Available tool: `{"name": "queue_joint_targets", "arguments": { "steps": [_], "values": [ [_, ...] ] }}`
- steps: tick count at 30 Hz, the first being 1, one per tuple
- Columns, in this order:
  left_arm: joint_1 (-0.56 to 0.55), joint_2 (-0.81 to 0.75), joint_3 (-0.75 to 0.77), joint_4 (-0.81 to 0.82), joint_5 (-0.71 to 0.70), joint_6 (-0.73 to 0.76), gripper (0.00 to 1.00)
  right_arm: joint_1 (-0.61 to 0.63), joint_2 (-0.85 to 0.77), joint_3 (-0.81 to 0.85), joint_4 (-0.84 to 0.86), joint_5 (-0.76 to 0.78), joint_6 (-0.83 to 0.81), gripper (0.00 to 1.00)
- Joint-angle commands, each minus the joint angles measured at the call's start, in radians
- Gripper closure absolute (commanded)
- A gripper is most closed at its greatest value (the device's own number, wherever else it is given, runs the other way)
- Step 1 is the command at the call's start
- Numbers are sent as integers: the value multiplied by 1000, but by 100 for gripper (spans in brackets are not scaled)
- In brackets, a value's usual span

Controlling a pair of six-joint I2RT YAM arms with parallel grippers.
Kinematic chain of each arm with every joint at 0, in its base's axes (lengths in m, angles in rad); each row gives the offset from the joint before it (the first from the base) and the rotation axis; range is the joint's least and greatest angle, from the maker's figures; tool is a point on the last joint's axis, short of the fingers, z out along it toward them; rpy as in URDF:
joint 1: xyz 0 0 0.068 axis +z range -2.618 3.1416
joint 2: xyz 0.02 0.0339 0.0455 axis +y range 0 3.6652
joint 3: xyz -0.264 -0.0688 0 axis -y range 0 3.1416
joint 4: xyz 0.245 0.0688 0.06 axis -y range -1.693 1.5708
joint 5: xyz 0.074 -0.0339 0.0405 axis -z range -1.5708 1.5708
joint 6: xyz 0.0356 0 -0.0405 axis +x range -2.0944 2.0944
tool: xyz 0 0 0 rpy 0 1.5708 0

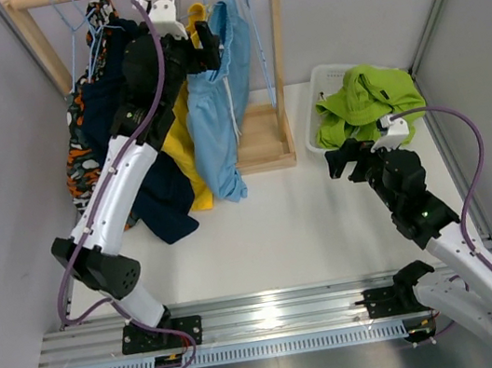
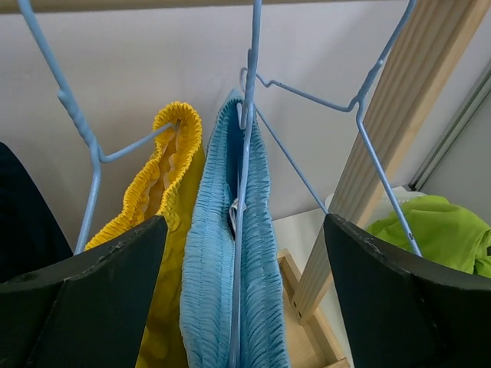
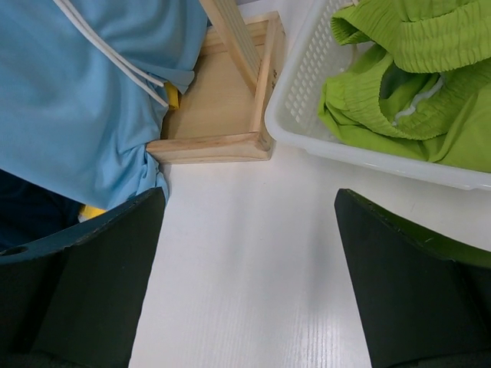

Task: Remove the shorts from the hanger

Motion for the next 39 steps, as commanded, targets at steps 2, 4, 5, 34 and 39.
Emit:
{"name": "queue_joint_targets", "arguments": {
  "steps": [2,4,5,34,39],
  "values": [
    [14,39,18,35,-13,13,12,7,-17,-3,8,32,-29,1],
    [14,55,19,38,-12,5,16,5,-17,-4,5,37,-34,0],
    [16,67,24,38,-9,5,18,5,-17,-4,3,40,-37,1],
    [-35,62,472,-278,172,-19,100,5,-38,-21,28,51,-35,1],
    [-50,-60,313,-306,125,-16,100,5,-63,-7,-7,52,-34,0]
  ]
}}
